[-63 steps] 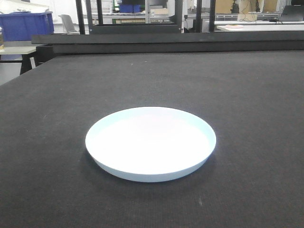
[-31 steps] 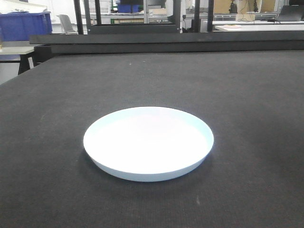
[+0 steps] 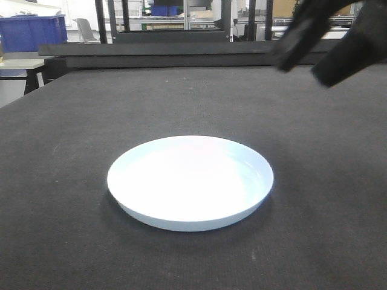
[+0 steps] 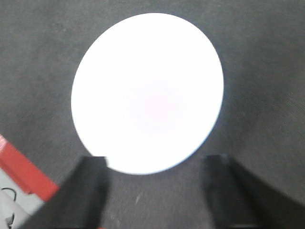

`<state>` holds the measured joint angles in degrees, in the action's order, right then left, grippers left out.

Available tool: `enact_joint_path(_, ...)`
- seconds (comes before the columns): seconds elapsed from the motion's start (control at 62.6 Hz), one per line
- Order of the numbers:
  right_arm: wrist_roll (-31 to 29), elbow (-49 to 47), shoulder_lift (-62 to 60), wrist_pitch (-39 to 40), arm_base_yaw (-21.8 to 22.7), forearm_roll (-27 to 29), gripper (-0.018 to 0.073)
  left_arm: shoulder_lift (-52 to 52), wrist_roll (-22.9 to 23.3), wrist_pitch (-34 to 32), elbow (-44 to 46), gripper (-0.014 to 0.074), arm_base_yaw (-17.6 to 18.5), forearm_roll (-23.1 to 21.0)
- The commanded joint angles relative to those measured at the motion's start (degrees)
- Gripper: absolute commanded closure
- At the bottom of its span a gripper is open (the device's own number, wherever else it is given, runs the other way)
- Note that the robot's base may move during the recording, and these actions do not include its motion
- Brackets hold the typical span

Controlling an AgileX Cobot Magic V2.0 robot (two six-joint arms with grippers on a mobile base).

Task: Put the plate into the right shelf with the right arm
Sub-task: 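Lower the right gripper toward the rim of the white plate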

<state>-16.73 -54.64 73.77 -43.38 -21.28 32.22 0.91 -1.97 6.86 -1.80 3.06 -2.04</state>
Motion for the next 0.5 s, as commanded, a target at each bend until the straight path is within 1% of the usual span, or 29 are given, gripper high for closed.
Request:
enact_joint_path(0.0, -0.73, -2.14, 1.79, 5.35, -0.88, 2.09, -0.0071, 0.34, 0.16, -4.85, -0.57, 0.0643, -0.05, -0.35)
enact_joint_path(0.24, -0.73, -5.36, 11.96, 5.89, -0.96, 2.09, -0.0071, 0.34, 0.16, -4.85, -0.57, 0.0643, -0.05, -0.35)
enact_joint_path(0.479, -0.73, -6.9, 18.63, 5.16, -0.96, 2.09, -0.0071, 0.34, 0.16, -4.85, -0.57, 0.0643, -0.05, -0.35)
